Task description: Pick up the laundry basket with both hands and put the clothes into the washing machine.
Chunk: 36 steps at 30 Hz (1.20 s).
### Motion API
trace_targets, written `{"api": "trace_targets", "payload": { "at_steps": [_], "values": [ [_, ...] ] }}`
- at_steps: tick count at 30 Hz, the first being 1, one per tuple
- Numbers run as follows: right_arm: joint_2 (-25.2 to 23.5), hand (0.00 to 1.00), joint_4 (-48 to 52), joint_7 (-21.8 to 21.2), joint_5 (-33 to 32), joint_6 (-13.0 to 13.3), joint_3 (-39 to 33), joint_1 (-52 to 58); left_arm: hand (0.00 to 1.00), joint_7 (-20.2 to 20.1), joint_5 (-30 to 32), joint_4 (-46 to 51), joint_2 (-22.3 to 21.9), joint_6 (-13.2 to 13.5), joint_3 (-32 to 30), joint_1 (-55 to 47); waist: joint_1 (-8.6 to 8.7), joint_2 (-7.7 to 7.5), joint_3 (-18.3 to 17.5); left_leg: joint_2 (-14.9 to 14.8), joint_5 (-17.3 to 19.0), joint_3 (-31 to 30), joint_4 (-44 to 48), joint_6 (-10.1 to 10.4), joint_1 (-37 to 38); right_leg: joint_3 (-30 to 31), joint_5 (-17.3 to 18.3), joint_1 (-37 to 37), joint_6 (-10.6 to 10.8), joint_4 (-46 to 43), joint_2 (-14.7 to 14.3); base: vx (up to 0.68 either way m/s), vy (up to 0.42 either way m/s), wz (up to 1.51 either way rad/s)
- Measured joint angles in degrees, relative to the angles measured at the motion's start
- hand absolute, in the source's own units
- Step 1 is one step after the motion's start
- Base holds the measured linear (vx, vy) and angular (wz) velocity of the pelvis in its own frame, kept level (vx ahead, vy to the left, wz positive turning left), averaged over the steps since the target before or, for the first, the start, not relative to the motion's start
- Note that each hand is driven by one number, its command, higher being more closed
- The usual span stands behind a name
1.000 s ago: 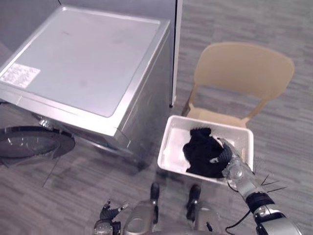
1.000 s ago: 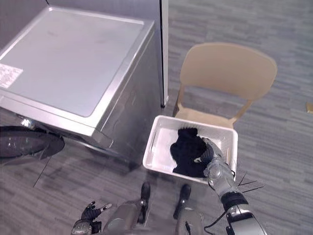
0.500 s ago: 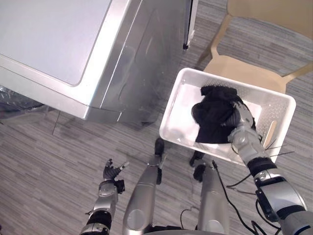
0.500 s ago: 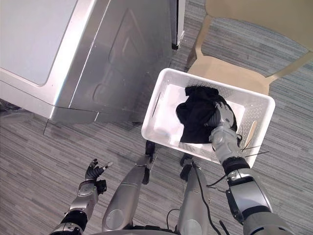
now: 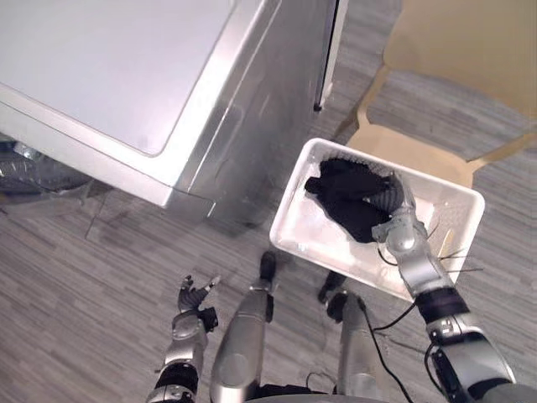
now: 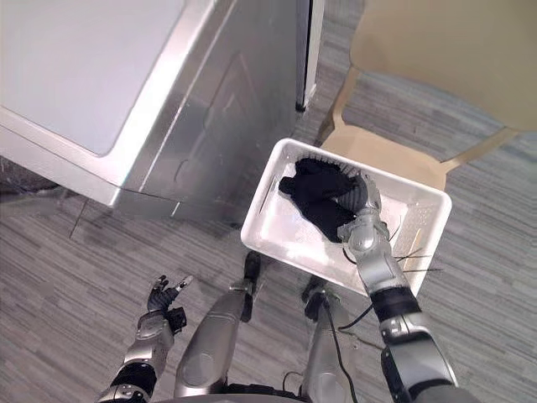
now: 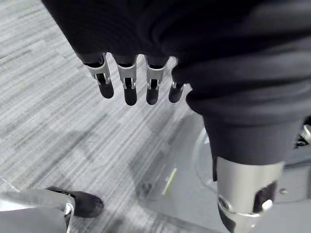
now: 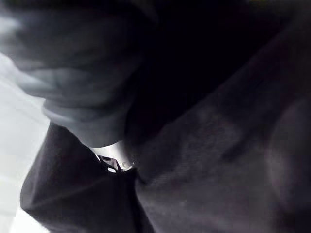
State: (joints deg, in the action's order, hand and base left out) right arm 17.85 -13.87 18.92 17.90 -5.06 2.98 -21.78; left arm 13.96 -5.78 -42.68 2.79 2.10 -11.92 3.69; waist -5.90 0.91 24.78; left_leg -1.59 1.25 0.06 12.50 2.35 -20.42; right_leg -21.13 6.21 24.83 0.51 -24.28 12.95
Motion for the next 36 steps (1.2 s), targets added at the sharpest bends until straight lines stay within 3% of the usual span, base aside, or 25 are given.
{"api": "trace_targets", "payload": {
  "at_steps": [2,5,9,13,17,18,19,20,23,24,25,26,27,28,29,31,32,33,34,36],
  "values": [
    [-3.67,1.00,3.27,0.02,-3.61,0.95,-1.72,4.20,0.00,-0.15,0.81,-0.92,0.85,-1.11,0.00,-3.16,0.76,-2.06,-2.65,-0.30,0.05,0.15,-2.88,0.07,2.83,0.75,-0.52,-1.92,0.41,2.32,-1.08,0.07,0.020,-0.24],
    [-6.67,1.00,6.79,-0.19,-6.97,1.37,-3.64,10.68,0.00,-0.31,2.01,-2.90,0.85,-1.92,0.01,-5.57,1.22,-2.96,-5.59,-0.37,0.02,0.10,-4.72,0.03,6.48,0.85,-1.21,-5.91,0.74,5.48,-2.27,0.14,0.026,-0.13],
    [-10.89,1.00,13.07,-1.95,-13.52,3.72,-4.31,17.13,0.00,-1.46,3.31,-5.42,0.95,-3.22,-0.07,-7.92,2.00,-3.26,-9.95,-0.43,0.36,0.17,-5.17,-0.11,10.35,1.49,-2.64,-11.18,1.39,9.95,-3.73,0.17,0.020,-0.17],
    [-14.54,1.00,15.35,-6.09,-24.28,8.98,-2.68,18.84,0.00,-1.79,4.30,-5.40,1.16,-3.51,-0.90,-10.05,1.92,-3.67,-12.33,-0.45,0.87,1.78,-5.49,-0.09,15.23,4.52,-5.60,-17.11,2.20,16.54,-5.05,0.10,0.023,-0.42],
    [-16.34,1.00,17.24,-9.08,-29.76,11.37,-1.79,23.42,0.00,-2.73,4.27,-5.64,1.01,-3.51,-1.72,-10.56,2.22,-3.60,-13.39,-0.44,2.37,-0.52,-3.26,-0.64,14.66,6.66,-5.19,-17.13,2.82,13.51,-4.80,-0.01,0.061,0.14],
    [-16.77,1.00,17.84,-9.12,-30.22,11.44,-1.75,24.98,0.00,-2.70,4.27,-5.43,0.83,-3.48,-1.65,-10.29,2.34,-3.53,-13.36,-0.60,2.88,-1.82,-2.85,-1.43,14.10,11.07,-1.45,-15.51,3.57,7.30,-4.53,-0.03,0.076,1.26],
    [-17.72,1.00,19.13,-9.01,-30.19,11.43,-1.71,26.53,0.00,-2.65,4.26,-4.61,0.64,-3.49,-1.52,-9.40,2.73,-4.18,-13.54,0.59,3.25,-4.63,-1.70,-1.87,12.77,15.27,4.26,-13.61,4.34,-4.81,-3.27,-0.04,0.041,1.56],
    [-17.92,1.00,20.08,-8.99,-30.12,11.44,-1.36,26.82,0.00,-2.56,4.26,-3.24,0.54,-3.49,-1.52,-9.28,2.38,-4.60,-13.68,1.15,3.24,-5.35,-0.21,-1.87,11.27,17.47,6.36,-13.24,5.33,-10.41,-2.86,-0.04,-0.031,1.35],
    [-18.76,1.00,23.21,-8.97,-29.13,11.45,1.10,25.56,0.00,-1.88,4.21,1.55,-0.37,-3.43,-1.58,-10.20,0.96,-4.86,-14.18,1.92,3.24,-6.31,5.53,-1.87,6.28,22.65,9.96,-15.30,7.01,-17.97,-2.69,-0.14,-0.148,0.74],
    [-18.85,1.00,24.13,-8.90,-28.73,11.48,1.61,25.18,0.00,-1.40,4.20,2.49,-0.54,-3.37,-1.46,-10.30,0.33,-4.88,-14.21,1.84,3.23,-6.20,6.65,-1.87,5.17,23.69,10.42,-16.13,7.00,-17.79,-2.66,-0.21,-0.198,0.41],
    [-18.72,1.00,25.13,-8.88,-28.37,11.63,2.20,23.67,0.00,-1.01,4.19,4.32,-1.14,-3.35,-1.41,-10.52,-1.12,-4.83,-14.25,1.34,3.22,-5.79,9.67,-1.85,2.52,25.45,13.67,-18.29,7.44,-14.09,-2.89,-0.27,-0.236,0.11],
    [-18.58,1.00,25.26,-8.66,-28.20,11.68,2.20,22.66,0.00,-0.97,4.15,5.27,-1.45,-3.34,-1.32,-10.59,-1.86,-4.61,-14.36,0.77,2.98,-5.44,11.14,-1.44,1.05,25.21,15.84,-19.17,6.80,-11.36,-3.72,-0.30,-0.244,0.04],
    [-17.94,1.00,25.32,-7.84,-28.04,11.69,2.34,21.46,0.00,-0.68,4.01,7.35,-2.82,-3.36,-0.74,-11.52,-2.75,-3.06,-15.11,-0.58,1.87,-5.76,11.67,0.26,-0.77,23.21,17.20,-19.62,6.33,-8.34,-5.29,-0.35,-0.240,0.11],
    [-16.77,1.00,25.51,-7.25,-28.04,11.99,2.30,21.03,0.00,-0.20,3.69,9.97,-4.16,-3.30,1.75,-12.91,-2.57,-1.11,-15.79,-2.10,0.55,-7.16,10.60,2.09,-1.82,20.75,17.67,-19.54,5.45,-6.77,-7.04,-0.36,-0.215,0.25],
    [-16.19,1.00,25.62,-6.68,-28.00,12.33,2.17,21.07,0.00,-0.17,3.70,11.42,-4.72,-3.17,2.96,-13.61,-2.33,-0.29,-15.93,-2.74,-0.55,-7.81,9.23,3.33,-1.87,19.31,18.26,-19.47,4.34,-6.66,-8.00,-0.46,-0.283,0.61],
    [-15.12,1.00,25.38,-6.15,-27.89,12.55,1.22,21.04,0.00,-0.36,3.72,14.00,-5.04,-2.95,5.56,-13.98,-0.88,0.56,-15.88,-3.81,-7.90,-7.06,2.08,4.29,-1.20,16.20,18.53,-18.69,2.01,-6.97,-8.87,-0.45,-0.224,0.86],
    [-14.88,1.00,25.20,-6.02,-27.15,12.48,0.30,21.05,0.00,-0.81,3.83,16.97,-4.82,-2.92,7.13,-13.71,-0.58,0.68,-15.81,-4.72,-10.76,-2.00,-3.29,3.35,0.96,12.05,17.48,-18.26,-0.19,-6.10,-7.74,-0.32,-0.096,0.88],
    [-14.92,1.00,25.21,-6.02,-26.67,12.42,-0.17,21.12,0.00,-1.17,4.02,18.75,-4.52,-2.92,7.90,-14.12,-0.11,0.56,-15.75,-4.71,-9.86,0.08,-1.39,2.78,1.11,10.69,17.07,-18.22,-0.63,-6.02,-7.23,-0.40,-0.138,1.16],
    [-14.86,1.00,25.33,-6.27,-26.20,12.43,-0.17,21.09,0.00,-1.54,4.34,23.09,-3.48,-2.80,9.75,-14.63,0.76,-0.06,-15.41,-3.61,-6.35,2.52,4.05,1.50,1.07,8.01,15.86,-18.08,-1.08,-5.65,-5.60,-0.31,-0.085,1.05],
    [-14.58,1.00,25.19,-7.16,-26.21,12.39,0.57,21.08,0.00,-1.76,4.39,27.47,-2.28,-1.71,11.57,-14.42,0.84,-0.05,-15.51,-3.46,-2.54,3.17,10.44,0.43,1.43,5.69,13.31,-18.17,-1.06,-3.29,-4.19,-0.33,-0.021,0.87]
  ]
}}
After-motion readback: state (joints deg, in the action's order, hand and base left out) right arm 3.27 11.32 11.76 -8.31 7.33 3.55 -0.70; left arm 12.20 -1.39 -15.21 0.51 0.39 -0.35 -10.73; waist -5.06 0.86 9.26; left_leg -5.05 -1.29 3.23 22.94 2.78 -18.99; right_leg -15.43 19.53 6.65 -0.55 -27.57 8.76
